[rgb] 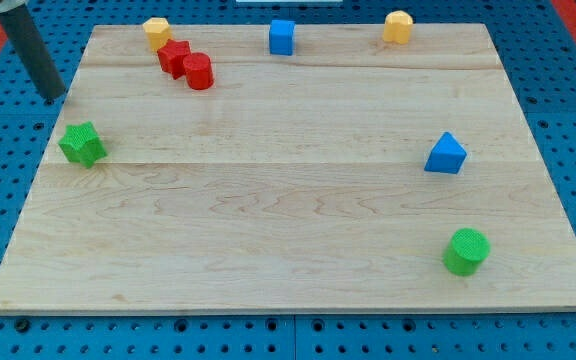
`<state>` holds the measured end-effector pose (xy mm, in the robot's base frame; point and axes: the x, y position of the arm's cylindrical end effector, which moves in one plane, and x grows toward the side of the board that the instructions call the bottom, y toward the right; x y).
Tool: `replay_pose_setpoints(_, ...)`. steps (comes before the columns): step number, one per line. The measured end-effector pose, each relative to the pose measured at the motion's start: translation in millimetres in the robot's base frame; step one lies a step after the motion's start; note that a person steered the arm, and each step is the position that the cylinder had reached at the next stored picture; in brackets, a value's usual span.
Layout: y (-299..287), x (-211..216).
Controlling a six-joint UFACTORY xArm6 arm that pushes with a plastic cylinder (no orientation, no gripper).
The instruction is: Move the yellow hexagon diagonally to the yellow heart
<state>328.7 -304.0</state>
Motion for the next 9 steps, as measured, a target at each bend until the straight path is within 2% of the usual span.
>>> replay_pose_setpoints(2,0.0,2.0)
replay_pose_setpoints(3,1.0,-14.0)
replay_pose_setpoints(5,15.3,-86.2)
replay_pose_setpoints(6,47.3,-123.8)
replay_pose_setpoints(7,131.1,-126.4)
replay_pose_setpoints(8,212.9,-102.8)
replay_pose_setpoints(9,269.3,-83.9)
